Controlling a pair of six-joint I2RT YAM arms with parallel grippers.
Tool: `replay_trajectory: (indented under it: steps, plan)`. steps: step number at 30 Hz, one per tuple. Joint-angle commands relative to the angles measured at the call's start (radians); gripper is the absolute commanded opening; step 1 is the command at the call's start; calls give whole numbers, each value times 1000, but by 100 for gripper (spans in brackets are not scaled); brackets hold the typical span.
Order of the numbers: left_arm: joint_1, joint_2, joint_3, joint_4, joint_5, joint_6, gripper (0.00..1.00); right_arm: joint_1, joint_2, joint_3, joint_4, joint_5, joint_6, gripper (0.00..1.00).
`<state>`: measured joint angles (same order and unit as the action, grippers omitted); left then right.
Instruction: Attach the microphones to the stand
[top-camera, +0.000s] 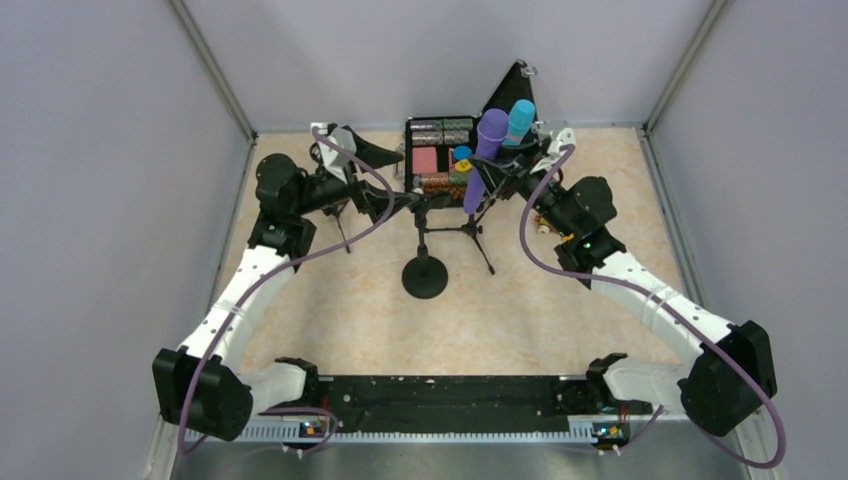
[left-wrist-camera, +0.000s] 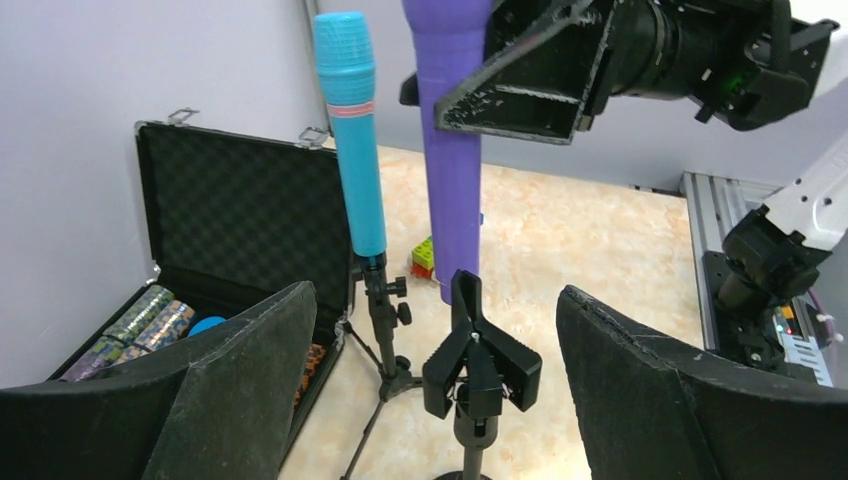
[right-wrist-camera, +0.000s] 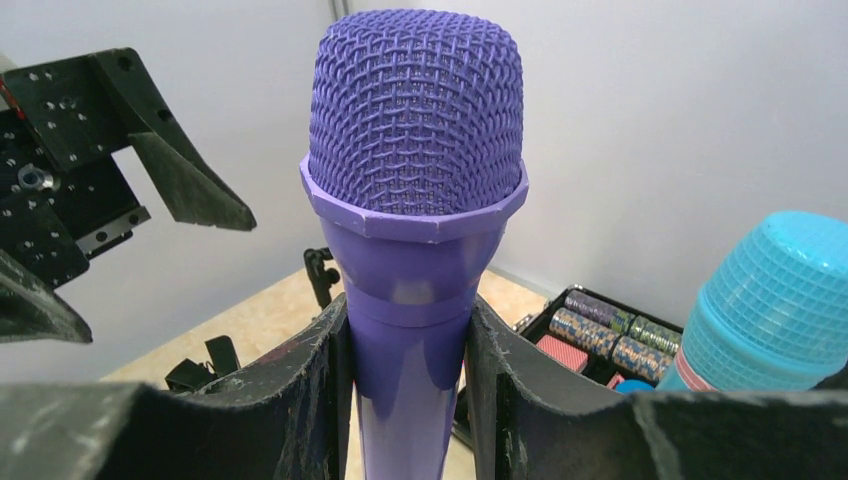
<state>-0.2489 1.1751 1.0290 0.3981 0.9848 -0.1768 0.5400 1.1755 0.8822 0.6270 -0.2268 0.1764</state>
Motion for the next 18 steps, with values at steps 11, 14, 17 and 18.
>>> replay_trajectory:
  steps: [11, 14, 17, 18]
  plan:
    - [-91, -45, 21, -261, -91, 297, 93, -12, 26, 53, 152, -49, 30, 0]
    - [-121, -51, 18, -302, -143, 335, 94, -12, 31, 53, 151, -38, 46, 0]
    - [-148, -50, 15, -326, -183, 370, 94, -13, 32, 51, 144, -21, 59, 0]
    - [-155, -49, 13, -331, -194, 377, 94, -12, 32, 50, 144, -16, 61, 0]
